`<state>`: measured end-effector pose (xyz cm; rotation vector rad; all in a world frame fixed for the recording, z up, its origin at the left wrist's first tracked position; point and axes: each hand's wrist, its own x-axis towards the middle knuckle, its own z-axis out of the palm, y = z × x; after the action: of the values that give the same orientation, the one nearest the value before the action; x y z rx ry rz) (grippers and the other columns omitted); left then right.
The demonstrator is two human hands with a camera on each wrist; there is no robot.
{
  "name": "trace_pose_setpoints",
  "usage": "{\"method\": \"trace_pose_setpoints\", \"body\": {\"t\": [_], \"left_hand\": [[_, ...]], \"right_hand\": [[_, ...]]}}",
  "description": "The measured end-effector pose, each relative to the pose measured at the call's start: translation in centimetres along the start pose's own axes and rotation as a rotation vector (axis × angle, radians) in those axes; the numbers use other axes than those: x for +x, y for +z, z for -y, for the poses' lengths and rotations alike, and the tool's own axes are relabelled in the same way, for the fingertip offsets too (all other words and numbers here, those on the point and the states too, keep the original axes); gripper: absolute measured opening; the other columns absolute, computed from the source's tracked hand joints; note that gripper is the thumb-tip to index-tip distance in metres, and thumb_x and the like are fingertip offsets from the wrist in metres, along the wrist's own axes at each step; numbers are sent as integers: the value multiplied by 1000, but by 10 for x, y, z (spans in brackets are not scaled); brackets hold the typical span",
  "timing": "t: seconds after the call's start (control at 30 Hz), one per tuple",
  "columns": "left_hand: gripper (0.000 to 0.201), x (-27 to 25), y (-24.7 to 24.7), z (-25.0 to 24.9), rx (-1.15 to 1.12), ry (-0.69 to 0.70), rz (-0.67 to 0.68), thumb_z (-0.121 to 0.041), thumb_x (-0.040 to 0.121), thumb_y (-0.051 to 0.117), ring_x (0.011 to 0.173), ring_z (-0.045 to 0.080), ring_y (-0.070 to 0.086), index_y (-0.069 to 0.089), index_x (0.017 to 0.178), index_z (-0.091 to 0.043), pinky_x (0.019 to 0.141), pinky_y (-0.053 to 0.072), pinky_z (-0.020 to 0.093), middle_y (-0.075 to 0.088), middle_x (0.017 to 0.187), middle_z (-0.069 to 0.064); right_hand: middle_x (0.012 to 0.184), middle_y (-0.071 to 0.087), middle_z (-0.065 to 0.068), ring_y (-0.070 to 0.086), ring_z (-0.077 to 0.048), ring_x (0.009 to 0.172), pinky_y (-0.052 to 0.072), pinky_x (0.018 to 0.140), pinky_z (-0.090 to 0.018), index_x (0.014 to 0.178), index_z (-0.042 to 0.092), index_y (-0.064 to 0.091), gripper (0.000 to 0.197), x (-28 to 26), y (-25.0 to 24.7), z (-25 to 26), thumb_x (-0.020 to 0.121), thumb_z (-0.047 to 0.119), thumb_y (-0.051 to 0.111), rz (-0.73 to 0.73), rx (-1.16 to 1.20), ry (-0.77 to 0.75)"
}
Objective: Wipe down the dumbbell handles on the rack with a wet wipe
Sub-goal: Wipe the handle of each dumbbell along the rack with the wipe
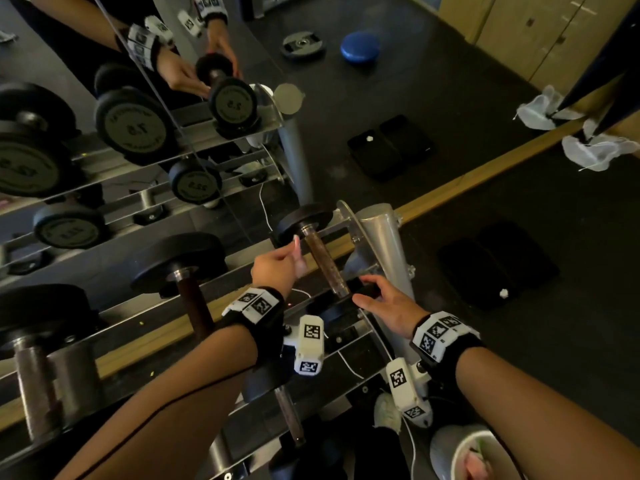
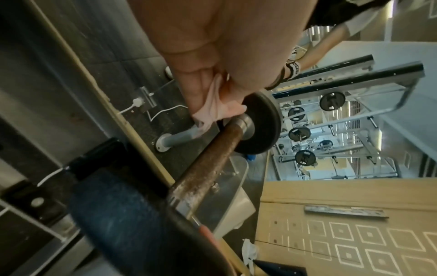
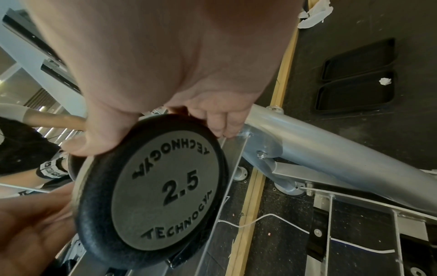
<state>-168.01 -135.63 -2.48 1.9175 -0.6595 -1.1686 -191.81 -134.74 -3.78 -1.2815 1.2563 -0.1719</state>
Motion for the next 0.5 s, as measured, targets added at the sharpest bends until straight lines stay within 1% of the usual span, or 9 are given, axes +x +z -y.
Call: {"method": "trace_pose_setpoints", "body": {"t": [0.07,0.1,0.17,0.23,0.3,0.33,0.43,0.47,0.5], "left_hand": [[20,0,7,-3,25,78,91,-40,93,67,108,26,68,79,101,-27,106,48,44,76,103,8],[24,-1,10,-4,55,101,128,-43,95,63,108,29,67,78,103,-25,103,50,42,74,103,12],[26,-3,11,-7,246,154,154,-47,98,57,104,21,66,75,108,-31,92,49,29,71,101,3],[27,-3,7,-9,417,198,178,-43,101,52,103,14,62,71,116,-30,96,45,29,66,105,-3],[29,-10,4,-13,447,190,209,-40,101,52,92,6,62,71,117,-24,98,46,32,66,95,-4],[28,-14,4,-15,481,206,225,-36,102,51,91,5,63,70,118,-23,100,46,33,67,95,-3],[29,-26,6,-10,708,386,321,-20,103,51,114,19,63,69,123,-28,108,42,32,69,117,5],[30,-29,5,-8,728,410,380,-16,102,51,115,20,63,70,120,-32,107,42,31,70,118,2],[31,-32,4,-6,726,382,459,-18,102,52,111,19,65,71,110,-41,105,43,31,72,110,-4]], "right_hand": [[132,55,1,53,-16,118,40,107,-43,138,38,40,63,1,0,-2,84,59,63,-5,5,-8],[131,55,2,54,-16,118,41,107,-42,138,38,40,61,2,1,-3,85,58,63,-10,9,-12],[129,55,4,54,-14,117,41,105,-39,137,39,40,59,2,2,-4,86,57,63,-18,17,-18],[127,56,4,55,-13,115,42,101,-35,136,40,40,57,2,3,-6,86,56,63,-26,24,-30],[126,58,4,56,-11,113,42,98,-32,135,40,40,55,1,4,-6,87,56,62,-30,22,-41],[125,58,3,57,-12,113,43,98,-33,135,40,41,55,1,4,-6,87,57,62,-30,22,-42],[125,58,4,57,-15,115,43,102,-38,134,41,41,59,1,3,-5,84,62,62,-23,9,-33],[124,58,5,56,-15,115,43,102,-39,133,42,41,61,0,2,-4,81,65,62,-17,3,-28],[124,59,5,57,-15,114,44,102,-40,132,44,41,65,0,2,-3,76,69,63,-13,2,-21]]}}
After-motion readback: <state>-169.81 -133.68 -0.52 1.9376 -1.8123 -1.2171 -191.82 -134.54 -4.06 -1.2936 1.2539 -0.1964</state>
